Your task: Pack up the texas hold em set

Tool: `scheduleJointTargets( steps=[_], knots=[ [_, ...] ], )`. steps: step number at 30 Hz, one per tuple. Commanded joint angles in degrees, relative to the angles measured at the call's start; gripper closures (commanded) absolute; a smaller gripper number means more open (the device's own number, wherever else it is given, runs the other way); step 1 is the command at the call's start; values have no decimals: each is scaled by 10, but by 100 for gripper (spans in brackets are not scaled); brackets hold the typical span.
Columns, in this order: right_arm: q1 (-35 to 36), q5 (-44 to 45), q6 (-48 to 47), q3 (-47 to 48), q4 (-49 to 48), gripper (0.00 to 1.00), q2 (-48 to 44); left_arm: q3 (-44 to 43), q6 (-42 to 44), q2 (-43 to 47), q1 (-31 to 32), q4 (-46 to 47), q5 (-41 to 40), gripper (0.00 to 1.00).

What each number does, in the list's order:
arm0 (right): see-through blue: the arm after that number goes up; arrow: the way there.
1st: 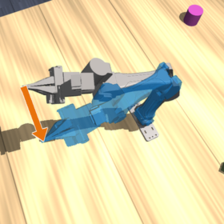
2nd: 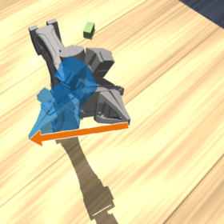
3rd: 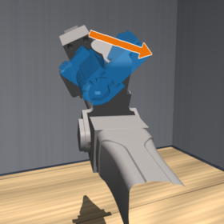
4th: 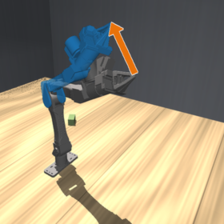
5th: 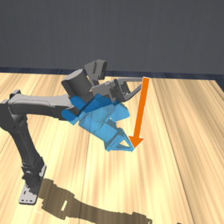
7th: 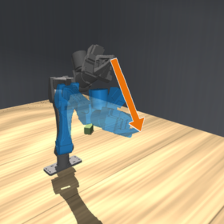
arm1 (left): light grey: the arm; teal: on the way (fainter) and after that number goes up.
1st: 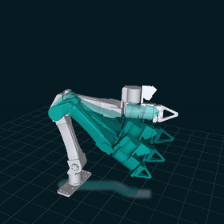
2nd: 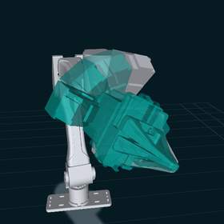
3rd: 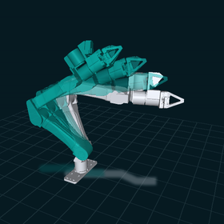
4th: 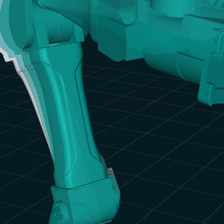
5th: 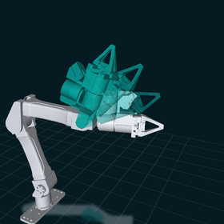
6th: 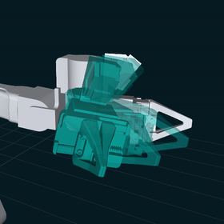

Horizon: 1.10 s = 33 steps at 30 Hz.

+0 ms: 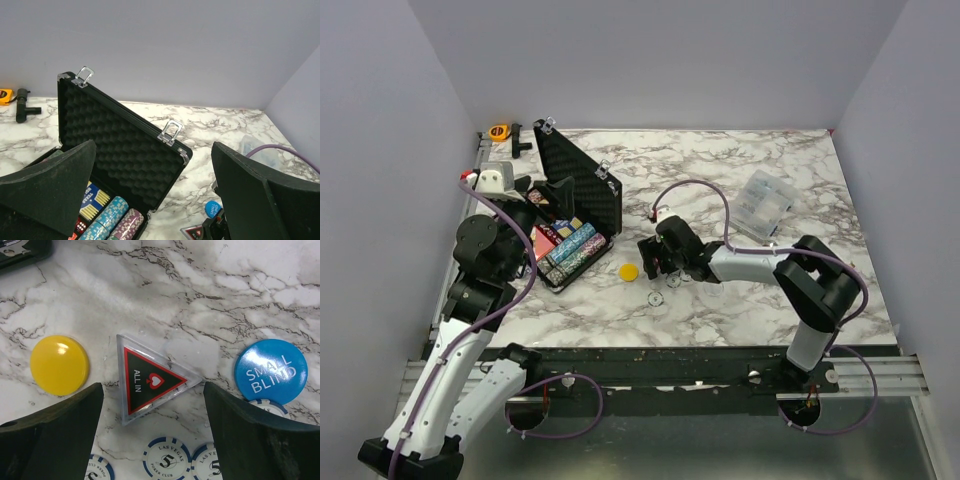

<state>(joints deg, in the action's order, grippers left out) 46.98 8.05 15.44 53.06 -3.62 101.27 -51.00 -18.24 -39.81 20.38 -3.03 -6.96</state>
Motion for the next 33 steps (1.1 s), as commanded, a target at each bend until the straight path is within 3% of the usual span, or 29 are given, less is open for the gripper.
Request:
scheduleJointTargets(
  steps=[1,19,27,33],
  knots=[
    [2,30,-27,12,-10,16,18,-16,1,-4,4,-8,10,2],
    [2,17,-54,16,-5,20,47,-19,-2,-17,4,-10,21,2],
    [3,13,-55,9,-7,27,47,-20,-3,-18,4,-12,23,2],
    [3,5,-51,-1,-20,41,41,-20,-7,-24,4,-14,23,1]
  ],
)
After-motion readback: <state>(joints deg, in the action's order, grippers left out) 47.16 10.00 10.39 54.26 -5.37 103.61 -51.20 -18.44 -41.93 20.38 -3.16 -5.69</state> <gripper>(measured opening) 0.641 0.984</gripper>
